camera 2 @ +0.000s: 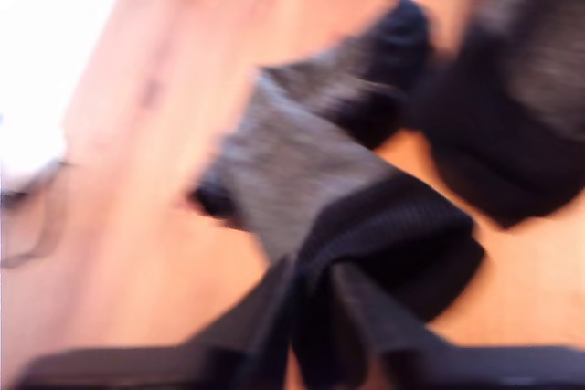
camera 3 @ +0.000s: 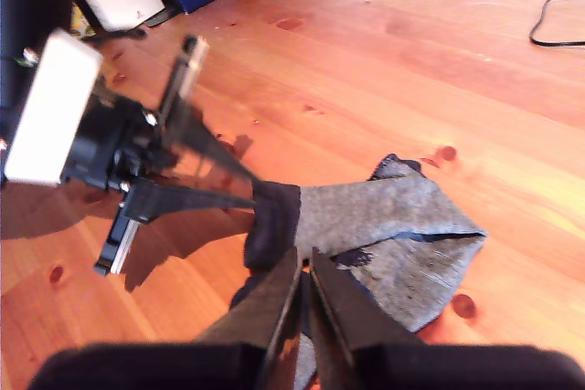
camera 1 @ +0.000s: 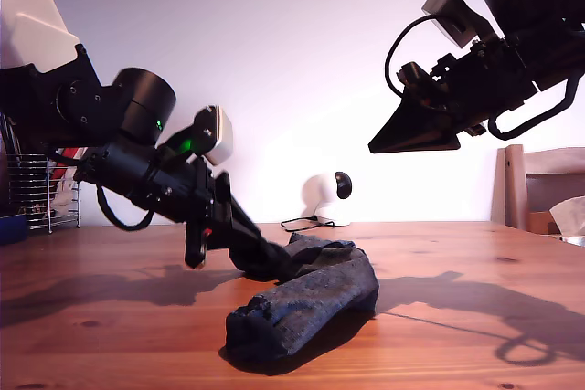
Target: Fold the socks in front of you. After folding them, place them to the right side.
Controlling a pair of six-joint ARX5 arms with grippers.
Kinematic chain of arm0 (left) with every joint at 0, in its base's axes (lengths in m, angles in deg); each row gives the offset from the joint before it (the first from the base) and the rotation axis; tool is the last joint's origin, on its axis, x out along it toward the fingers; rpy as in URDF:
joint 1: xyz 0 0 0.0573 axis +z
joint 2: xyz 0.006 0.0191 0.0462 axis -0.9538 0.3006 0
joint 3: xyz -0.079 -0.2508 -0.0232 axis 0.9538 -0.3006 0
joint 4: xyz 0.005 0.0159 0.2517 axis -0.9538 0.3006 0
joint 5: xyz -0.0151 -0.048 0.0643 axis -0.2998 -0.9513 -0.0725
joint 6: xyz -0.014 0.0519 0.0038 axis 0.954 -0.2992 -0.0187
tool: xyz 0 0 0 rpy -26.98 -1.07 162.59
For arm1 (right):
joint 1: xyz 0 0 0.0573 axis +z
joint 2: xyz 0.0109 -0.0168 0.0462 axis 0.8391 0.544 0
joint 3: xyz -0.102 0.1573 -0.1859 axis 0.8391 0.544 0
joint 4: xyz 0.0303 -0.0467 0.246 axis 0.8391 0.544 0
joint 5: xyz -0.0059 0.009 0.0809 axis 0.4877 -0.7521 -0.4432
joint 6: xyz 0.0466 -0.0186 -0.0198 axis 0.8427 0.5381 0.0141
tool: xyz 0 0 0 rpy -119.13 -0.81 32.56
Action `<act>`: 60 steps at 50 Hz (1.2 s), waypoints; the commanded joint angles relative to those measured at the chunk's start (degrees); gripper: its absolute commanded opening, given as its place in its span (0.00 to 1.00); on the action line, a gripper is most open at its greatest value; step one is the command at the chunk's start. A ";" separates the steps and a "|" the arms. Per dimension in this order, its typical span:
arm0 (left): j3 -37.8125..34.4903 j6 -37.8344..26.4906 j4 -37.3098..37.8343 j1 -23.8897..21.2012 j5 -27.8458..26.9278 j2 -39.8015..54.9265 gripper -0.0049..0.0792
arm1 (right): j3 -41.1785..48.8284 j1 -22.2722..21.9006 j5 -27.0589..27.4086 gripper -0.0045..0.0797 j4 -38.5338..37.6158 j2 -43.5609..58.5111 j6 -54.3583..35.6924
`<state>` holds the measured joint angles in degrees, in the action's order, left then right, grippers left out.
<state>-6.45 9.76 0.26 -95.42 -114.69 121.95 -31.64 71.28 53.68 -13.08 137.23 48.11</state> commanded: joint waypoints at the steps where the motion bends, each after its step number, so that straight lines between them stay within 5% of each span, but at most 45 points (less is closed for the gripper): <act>1: 0.39 -0.02 -0.13 -0.77 0.83 1.16 0.03 | 0.76 -0.04 0.00 0.04 -0.11 -0.07 0.24; 23: 1.31 9.29 13.22 -2.38 3.23 -11.96 0.03 | 0.76 0.68 0.85 0.04 0.39 4.07 -0.42; 34: 7.13 19.12 20.37 -2.49 0.74 -16.11 0.03 | 0.76 3.50 1.07 0.05 0.07 5.38 -3.30; 46: 13.97 24.35 27.82 -4.15 -0.81 -16.22 0.03 | 0.76 6.84 5.90 0.23 -1.11 6.12 -6.88; 60: 23.02 28.92 38.58 -5.03 -1.03 -16.22 0.03 | 0.76 6.95 12.02 0.31 -3.65 7.89 -7.67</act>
<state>15.28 38.37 38.16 -100.45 -115.45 105.60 -31.64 78.49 65.39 -16.12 143.81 40.70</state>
